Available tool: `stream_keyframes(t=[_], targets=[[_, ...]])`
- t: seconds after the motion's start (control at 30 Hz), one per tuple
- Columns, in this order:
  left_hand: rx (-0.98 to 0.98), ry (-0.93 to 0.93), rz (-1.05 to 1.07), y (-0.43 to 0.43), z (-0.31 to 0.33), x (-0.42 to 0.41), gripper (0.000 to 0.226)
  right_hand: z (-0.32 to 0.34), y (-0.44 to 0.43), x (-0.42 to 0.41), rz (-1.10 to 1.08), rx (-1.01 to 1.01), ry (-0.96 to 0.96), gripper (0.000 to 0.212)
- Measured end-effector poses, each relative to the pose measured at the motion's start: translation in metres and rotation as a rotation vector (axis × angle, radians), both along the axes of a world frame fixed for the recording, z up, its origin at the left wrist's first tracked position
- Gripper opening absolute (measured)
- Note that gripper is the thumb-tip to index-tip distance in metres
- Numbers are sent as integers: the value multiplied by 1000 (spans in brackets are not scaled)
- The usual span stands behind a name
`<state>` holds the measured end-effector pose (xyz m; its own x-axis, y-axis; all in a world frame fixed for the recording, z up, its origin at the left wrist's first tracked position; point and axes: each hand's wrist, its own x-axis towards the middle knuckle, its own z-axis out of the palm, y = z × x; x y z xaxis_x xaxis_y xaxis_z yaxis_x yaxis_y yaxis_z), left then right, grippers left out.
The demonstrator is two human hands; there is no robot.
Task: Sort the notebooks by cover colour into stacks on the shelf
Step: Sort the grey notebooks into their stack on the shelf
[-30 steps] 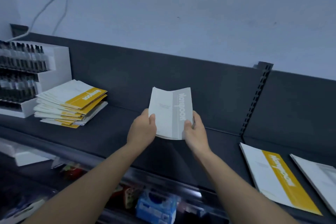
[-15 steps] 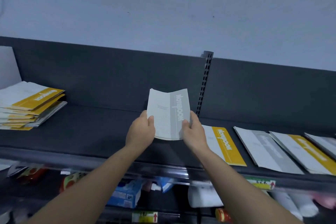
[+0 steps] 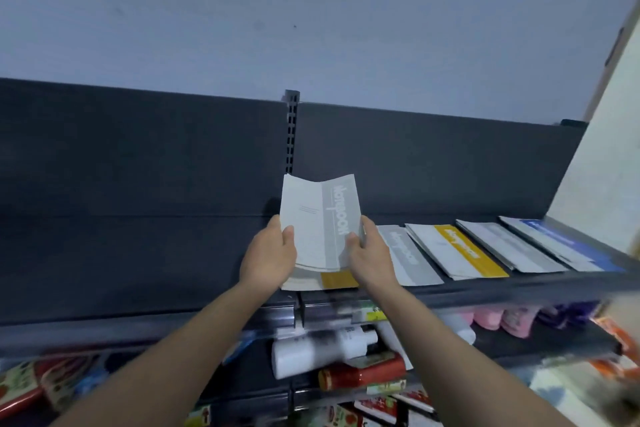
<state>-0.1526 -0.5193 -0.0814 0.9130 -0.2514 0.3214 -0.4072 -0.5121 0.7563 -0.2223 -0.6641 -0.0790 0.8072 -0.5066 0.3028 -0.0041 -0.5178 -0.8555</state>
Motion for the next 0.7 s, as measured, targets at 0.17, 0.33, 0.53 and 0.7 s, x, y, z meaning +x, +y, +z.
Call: stream_keyframes(t=[0.17,0.33,0.53,0.7], targets=[[17,14,-32,-71,-1,-24,31,0,-67,-30,-43,-39,24,24],[11,32,-62,-144,-1,-49,31,2,-137,-58,-80,-64,62,20],[35,57,-121,-221,0,-70,32,4,-213,-86,-143,-68,84,19],[96,74,-184,-277,-2,-73,31,-1,-266,-93,-203,-48,138,20]])
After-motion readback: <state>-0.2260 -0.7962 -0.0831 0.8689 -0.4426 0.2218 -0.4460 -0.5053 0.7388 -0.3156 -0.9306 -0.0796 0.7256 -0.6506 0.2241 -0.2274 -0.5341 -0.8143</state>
